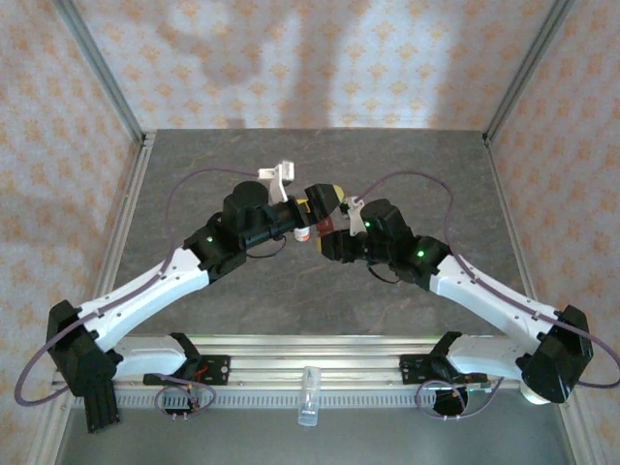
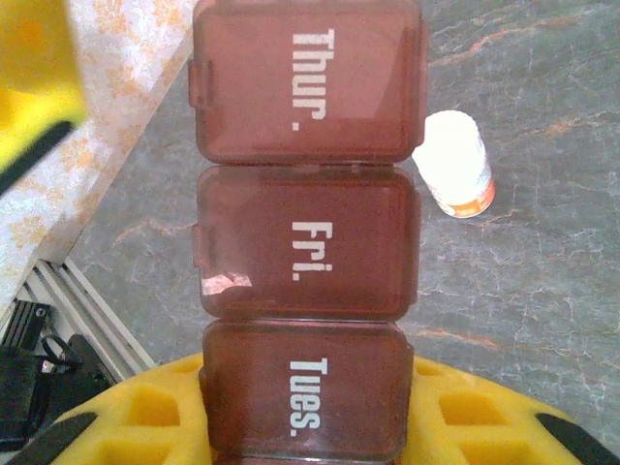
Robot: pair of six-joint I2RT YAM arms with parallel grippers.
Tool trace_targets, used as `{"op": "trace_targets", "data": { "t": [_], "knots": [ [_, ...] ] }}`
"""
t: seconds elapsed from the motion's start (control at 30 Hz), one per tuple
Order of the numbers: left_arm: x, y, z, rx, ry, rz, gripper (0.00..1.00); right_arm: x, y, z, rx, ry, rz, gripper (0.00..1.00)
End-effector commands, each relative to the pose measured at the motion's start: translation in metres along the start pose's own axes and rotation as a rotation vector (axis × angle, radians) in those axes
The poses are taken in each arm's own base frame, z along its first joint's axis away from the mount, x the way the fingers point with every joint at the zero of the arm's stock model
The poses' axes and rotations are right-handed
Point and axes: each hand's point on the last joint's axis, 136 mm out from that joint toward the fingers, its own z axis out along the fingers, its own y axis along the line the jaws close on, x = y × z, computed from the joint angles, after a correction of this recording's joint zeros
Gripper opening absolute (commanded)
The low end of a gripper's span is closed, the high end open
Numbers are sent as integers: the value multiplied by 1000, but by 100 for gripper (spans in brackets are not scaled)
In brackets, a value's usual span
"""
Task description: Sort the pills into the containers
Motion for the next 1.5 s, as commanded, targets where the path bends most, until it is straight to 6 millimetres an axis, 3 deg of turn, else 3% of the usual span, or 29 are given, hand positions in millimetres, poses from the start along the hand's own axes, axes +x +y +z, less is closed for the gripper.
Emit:
{"op": "trace_targets", "data": {
  "t": [0.0,0.37,0.73,1.47],
  "knots": [
    [-1,22,-8,-77,-25,13,100,-11,0,-7,16,-62,-6,25],
    [11,26,3,-51,24,-16,100,-15,5,-7,-3,-69,-10,25],
    [11,15,13,-9,35,-19,100,-13,6,-6,-13,-60,-10,25],
    [9,-4,14,35,33,-7,100,-10,5,-4,-14,-53,-9,24]
  ]
}}
